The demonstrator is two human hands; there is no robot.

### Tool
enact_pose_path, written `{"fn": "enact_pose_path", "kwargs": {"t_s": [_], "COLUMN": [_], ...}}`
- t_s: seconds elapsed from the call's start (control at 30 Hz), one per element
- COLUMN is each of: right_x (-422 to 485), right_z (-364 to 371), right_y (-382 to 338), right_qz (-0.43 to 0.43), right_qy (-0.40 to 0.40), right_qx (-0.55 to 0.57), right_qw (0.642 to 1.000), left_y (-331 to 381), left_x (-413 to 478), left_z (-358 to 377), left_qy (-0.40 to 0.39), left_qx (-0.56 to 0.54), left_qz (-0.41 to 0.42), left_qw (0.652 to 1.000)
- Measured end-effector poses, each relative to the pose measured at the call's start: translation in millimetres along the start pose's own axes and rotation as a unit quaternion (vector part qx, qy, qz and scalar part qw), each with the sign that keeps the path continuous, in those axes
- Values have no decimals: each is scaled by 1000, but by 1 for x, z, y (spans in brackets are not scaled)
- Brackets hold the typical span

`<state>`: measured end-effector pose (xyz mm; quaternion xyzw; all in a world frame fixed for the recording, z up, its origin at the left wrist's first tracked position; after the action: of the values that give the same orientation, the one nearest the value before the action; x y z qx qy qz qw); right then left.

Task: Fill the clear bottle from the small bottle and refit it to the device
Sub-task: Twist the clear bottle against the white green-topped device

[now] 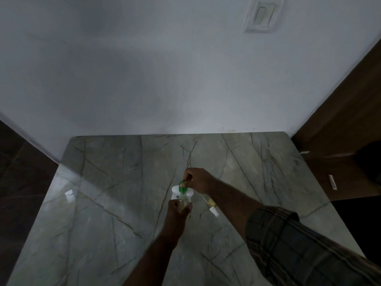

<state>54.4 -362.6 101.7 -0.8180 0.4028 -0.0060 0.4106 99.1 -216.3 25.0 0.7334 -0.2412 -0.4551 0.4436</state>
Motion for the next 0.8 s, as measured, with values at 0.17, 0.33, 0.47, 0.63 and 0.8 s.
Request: {"fn": "enact_pose_path", "kwargs": {"t_s": [0.17, 0.33, 0.47, 0.63, 0.8], "right_x": [-1, 3, 0, 1, 4], "right_z": [8, 0, 7, 9, 0], "right_y": [6, -2, 5, 7, 3], "right_qz": [7, -4, 1, 11, 13], "right_qy": [-1, -7, -4, -11, -7], "right_qx": [2, -4, 4, 10, 8], "right_qw": [1000, 1000, 1000, 1000, 1000], "left_y": [-4, 7, 1, -3, 5], "left_x": [-2, -5, -4, -3, -2], "left_z": [1, -1, -1, -1, -1], "left_qy": [-5, -3, -3, 10, 3], "left_qx": [0, -5, 9, 13, 15], "left_qz": [-3, 14, 2, -10, -3], "left_qw": [1000, 1000, 1000, 1000, 1000]}}
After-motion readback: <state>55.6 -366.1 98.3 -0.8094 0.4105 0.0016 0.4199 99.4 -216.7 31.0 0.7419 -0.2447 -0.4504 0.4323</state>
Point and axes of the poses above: each hand's wrist, its own x-axis towards the middle knuckle, its own z-axis out of the palm, y = z × x, the point moved 8 cm from there along x, towards the middle knuckle, and after that the axes turned 4 degrees about x, right-handed, at the moved point
